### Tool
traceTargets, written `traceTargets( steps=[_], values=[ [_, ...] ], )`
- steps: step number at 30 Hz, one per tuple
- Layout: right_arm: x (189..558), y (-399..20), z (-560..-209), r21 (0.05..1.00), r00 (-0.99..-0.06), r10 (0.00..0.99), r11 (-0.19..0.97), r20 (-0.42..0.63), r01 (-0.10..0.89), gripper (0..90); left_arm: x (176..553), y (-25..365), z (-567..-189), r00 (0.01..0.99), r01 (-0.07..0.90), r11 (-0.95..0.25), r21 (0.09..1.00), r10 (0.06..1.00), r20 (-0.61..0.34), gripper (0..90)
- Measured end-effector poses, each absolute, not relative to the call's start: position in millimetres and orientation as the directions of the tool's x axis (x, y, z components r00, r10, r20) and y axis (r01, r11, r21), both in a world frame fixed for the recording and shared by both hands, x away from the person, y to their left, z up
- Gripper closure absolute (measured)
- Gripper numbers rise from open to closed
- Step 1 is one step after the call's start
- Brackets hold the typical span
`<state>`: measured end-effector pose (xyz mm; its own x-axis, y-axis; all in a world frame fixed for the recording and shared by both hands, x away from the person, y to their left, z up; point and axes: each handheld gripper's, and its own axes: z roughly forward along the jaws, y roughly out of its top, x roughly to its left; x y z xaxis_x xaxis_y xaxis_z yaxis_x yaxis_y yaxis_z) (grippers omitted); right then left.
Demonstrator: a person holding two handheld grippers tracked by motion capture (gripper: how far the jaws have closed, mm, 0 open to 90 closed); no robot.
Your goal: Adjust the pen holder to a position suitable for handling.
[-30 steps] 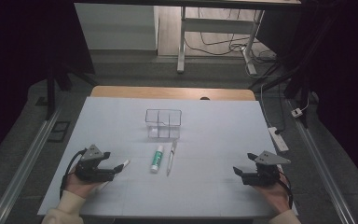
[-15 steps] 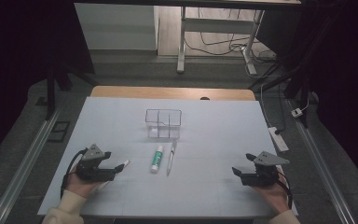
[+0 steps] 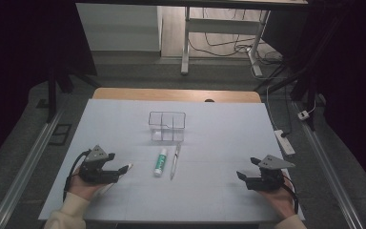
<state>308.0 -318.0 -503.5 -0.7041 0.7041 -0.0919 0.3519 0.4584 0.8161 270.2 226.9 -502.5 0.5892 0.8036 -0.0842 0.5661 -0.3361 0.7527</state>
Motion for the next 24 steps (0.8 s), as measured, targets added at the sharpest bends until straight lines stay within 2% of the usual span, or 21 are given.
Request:
traceTargets(
  steps=[24],
  values=[
    [307.8,-316.1,-504.7,0.809,-0.709,0.699,0.469,-0.095,0.353,20.9,291.8,197.6,-483.6,0.611,0.555,-0.362,0.749,0.788,-0.072,28.0]
  ],
)
